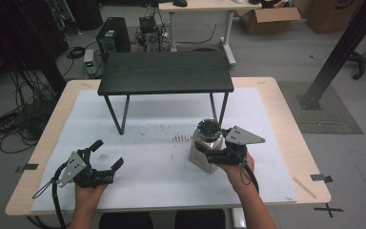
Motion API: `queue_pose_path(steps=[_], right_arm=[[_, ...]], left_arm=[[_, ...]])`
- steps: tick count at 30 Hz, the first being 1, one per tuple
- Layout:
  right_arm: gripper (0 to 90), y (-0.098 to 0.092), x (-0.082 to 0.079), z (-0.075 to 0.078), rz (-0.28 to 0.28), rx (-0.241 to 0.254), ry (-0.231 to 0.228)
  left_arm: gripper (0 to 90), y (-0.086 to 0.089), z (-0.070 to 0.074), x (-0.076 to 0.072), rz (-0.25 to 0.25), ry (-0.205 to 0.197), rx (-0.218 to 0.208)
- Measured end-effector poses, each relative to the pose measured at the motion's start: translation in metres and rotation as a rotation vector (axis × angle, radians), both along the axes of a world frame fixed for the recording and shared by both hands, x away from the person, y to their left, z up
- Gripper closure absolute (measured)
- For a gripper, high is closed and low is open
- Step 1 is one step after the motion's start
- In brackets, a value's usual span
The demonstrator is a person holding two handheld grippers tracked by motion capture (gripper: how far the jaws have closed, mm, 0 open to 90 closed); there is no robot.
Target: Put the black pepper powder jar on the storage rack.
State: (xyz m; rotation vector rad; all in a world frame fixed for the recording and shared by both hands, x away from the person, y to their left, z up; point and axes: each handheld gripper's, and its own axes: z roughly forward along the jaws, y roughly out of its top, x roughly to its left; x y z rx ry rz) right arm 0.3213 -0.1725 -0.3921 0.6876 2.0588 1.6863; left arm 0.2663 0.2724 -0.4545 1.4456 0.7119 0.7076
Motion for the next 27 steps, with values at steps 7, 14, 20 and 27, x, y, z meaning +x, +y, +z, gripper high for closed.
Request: queue_pose_path(steps=[7, 14, 20, 27], right_arm=[[22.7, 0.001, -0.001, 0.002, 0.005, -0.008, 0.007], [22.6, 0.000, -0.001, 0.010, 0.012, -0.001, 0.005], [22.6, -0.003, -0.002, 0.024, 0.023, 0.003, -0.008], [22.6, -0.004, -0.001, 0.044, 0.029, 0.006, -0.014]], left_arm=[[0.3, 0.000, 0.000, 0.000, 0.000, 0.000, 0.000], [0.3, 0.000, 0.000, 0.000, 0.000, 0.002, 0.000], [0.3, 0.000, 0.000, 0.000, 0.000, 0.004, 0.000], [0.3, 0.000, 0.000, 0.000, 0.001, 0.005, 0.000]])
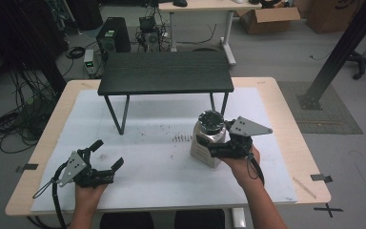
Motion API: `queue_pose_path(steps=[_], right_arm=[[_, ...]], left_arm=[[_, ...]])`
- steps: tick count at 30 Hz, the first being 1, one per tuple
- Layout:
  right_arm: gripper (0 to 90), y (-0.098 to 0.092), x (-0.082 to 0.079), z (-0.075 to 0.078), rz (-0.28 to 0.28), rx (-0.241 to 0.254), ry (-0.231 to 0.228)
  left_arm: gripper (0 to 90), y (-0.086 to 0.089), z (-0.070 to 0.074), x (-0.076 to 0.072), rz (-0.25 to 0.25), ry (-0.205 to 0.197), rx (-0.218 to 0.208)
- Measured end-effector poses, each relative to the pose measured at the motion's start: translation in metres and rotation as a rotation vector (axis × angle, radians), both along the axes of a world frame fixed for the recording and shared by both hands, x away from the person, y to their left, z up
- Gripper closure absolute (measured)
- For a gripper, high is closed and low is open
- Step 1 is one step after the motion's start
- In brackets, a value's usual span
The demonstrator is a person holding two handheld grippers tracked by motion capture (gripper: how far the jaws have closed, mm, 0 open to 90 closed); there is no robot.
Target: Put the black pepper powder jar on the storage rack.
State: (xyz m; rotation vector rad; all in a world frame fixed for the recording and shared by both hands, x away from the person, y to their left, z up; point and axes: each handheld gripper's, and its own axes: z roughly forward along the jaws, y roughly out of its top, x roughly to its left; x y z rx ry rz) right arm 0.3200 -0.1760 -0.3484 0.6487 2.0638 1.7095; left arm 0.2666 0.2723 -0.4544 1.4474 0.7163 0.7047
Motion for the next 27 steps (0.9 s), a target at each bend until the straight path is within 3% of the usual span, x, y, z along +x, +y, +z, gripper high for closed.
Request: queue_pose_path(steps=[10, 27], right_arm=[[22.6, -0.002, 0.002, 0.024, 0.003, 0.009, 0.006], [22.5, 0.003, 0.012, 0.080, 0.026, 0.025, -0.003]], left_arm=[[0.4, 0.000, 0.000, 0.000, 0.000, 0.002, 0.000], [0.6, 0.000, 0.000, 0.000, 0.002, 0.003, 0.000]])
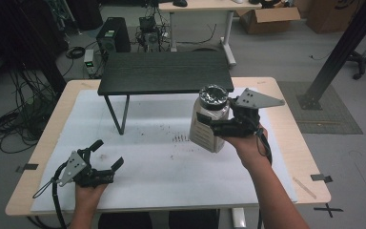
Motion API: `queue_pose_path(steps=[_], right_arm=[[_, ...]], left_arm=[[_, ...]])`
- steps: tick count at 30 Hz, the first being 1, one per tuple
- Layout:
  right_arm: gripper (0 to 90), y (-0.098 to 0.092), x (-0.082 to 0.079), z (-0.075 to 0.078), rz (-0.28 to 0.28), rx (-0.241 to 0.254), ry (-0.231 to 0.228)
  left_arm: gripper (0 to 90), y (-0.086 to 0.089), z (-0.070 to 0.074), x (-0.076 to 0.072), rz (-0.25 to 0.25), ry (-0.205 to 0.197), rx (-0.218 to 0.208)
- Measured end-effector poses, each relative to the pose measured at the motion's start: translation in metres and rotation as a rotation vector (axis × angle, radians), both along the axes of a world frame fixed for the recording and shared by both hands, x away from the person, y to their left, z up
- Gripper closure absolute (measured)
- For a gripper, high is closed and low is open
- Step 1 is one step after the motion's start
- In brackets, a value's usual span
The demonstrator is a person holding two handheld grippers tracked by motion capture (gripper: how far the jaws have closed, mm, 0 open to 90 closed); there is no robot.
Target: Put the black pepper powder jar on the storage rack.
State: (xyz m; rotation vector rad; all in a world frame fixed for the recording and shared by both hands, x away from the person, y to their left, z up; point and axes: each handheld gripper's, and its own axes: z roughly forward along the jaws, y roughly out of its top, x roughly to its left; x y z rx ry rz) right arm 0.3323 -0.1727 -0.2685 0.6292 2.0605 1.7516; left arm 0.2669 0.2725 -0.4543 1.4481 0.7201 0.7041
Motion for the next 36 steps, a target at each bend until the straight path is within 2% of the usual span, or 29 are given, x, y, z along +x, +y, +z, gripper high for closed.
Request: queue_pose_path(steps=[7, 20, 29, 36], right_arm=[[22.5, 0.008, 0.006, 0.024, 0.026, 0.004, -0.010], [22.5, 0.017, 0.016, 0.053, 0.033, 0.012, -0.017], [22.4, 0.020, 0.032, 0.074, 0.020, 0.025, -0.025], [22.4, 0.025, 0.043, 0.084, 0.022, 0.037, -0.029]], left_arm=[[0.6, 0.000, 0.000, 0.000, 0.001, -0.003, 0.000], [0.5, 0.000, 0.000, 0.000, -0.001, 0.000, 0.001], [0.5, 0.000, 0.000, 0.000, -0.002, 0.003, 0.000], [0.5, 0.000, 0.000, 0.000, -0.001, 0.003, -0.001]])
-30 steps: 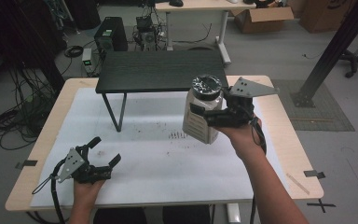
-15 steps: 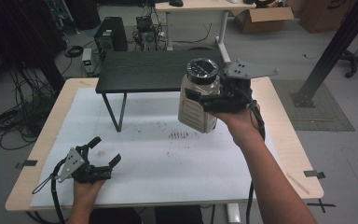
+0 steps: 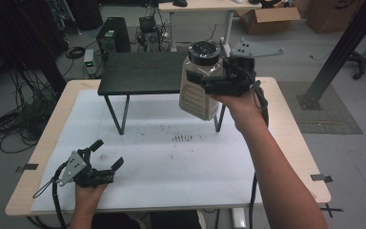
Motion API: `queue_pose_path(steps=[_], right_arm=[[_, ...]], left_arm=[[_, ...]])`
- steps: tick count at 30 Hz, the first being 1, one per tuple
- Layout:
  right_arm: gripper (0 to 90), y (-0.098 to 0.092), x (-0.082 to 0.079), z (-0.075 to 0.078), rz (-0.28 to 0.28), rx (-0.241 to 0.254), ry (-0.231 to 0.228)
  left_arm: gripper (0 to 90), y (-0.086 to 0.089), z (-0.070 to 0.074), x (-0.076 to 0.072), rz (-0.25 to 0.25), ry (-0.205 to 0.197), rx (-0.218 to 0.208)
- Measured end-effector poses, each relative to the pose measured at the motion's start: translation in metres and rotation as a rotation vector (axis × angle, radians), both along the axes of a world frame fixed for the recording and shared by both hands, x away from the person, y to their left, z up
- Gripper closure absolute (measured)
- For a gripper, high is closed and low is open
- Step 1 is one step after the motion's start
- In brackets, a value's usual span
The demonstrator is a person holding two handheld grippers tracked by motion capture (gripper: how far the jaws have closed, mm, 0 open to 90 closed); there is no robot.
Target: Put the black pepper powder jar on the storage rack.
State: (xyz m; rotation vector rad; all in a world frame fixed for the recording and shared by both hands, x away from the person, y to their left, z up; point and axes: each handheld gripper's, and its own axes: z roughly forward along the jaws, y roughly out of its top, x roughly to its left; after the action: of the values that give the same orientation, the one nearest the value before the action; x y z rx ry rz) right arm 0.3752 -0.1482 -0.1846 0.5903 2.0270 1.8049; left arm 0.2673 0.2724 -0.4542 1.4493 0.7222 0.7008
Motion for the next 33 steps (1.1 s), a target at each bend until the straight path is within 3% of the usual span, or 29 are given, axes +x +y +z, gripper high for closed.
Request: queue_pose_path(steps=[14, 33], right_arm=[[22.3, 0.007, 0.030, 0.023, -0.019, 0.007, -0.016], [22.3, 0.019, 0.086, 0.022, -0.074, 0.008, -0.007]], left_arm=[[0.4, 0.000, 0.000, 0.000, 0.001, -0.001, -0.002], [0.4, 0.001, 0.000, -0.001, 0.002, -0.009, -0.013]])
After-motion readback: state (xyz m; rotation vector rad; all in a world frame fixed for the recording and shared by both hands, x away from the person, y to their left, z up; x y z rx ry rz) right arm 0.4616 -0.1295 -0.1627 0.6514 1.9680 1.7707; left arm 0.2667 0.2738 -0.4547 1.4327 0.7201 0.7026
